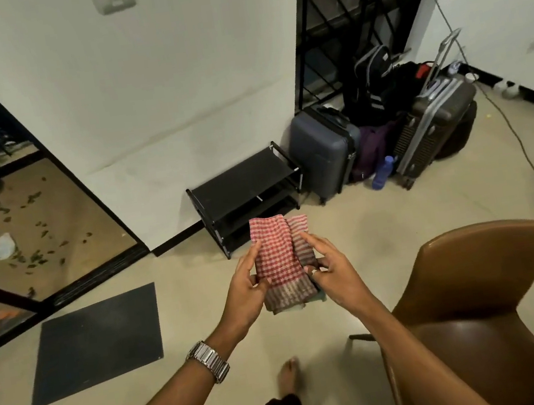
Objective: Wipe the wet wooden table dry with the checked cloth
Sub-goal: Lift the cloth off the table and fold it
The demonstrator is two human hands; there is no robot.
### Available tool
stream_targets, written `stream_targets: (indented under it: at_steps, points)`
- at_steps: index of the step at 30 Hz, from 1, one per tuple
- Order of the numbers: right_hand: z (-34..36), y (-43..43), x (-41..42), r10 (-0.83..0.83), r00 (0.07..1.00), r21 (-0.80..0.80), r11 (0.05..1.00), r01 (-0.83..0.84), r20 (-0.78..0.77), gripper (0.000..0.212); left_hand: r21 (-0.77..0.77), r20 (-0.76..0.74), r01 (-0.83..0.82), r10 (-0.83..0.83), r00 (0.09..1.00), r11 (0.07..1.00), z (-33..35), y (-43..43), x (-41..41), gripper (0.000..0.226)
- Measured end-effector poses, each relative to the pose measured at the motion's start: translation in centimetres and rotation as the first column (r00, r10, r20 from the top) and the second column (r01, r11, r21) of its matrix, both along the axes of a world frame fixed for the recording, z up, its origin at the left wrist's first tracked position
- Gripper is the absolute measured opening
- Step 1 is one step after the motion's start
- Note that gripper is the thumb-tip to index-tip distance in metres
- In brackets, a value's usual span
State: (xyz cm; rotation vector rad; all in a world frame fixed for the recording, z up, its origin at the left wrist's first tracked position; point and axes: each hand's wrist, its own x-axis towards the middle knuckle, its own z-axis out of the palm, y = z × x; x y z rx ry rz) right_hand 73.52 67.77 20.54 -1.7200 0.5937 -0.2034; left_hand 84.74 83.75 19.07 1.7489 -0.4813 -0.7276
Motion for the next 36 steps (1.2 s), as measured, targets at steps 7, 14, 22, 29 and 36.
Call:
stream_targets:
  at_steps: [7,14,22,29,36]
  points:
    - [-0.9,-5.5,7.2,0.081,0.988,-0.089,0.992,-0.093,-0.129,0.075,-0.023,-0.008,0.011,-0.011,1.0,1.0,-1.3,-4.4,6.3,0.075]
    - [-2.2,-10.1,14.1,0.126,0.974,-0.089,0.985,-0.145,-0.187,0.075,0.032,-0.023,-0.018,0.019,1.0,0.999,-3.1,-8.6,12.0,0.081]
    - [-4.8,-18.5,21.9,0.233,0.95,-0.119,0.958,-0.26,-0.207,0.072,0.111,0.005,-0.053,0.053,0.999,0.992,-5.9,-16.6,18.3,0.088]
    - [-9.8,-26.2,29.5,0.271,0.931,-0.038,0.957,-0.288,-0.246,0.066,0.241,0.061,-0.086,0.073,0.995,0.967,-10.9,-23.5,24.5,0.095]
    - [-22.5,-34.2,40.0,0.319,0.907,0.018,0.945,-0.326,-0.275,0.055,0.311,0.166,-0.148,0.1,0.981,0.939,-23.5,-31.7,33.4,0.094]
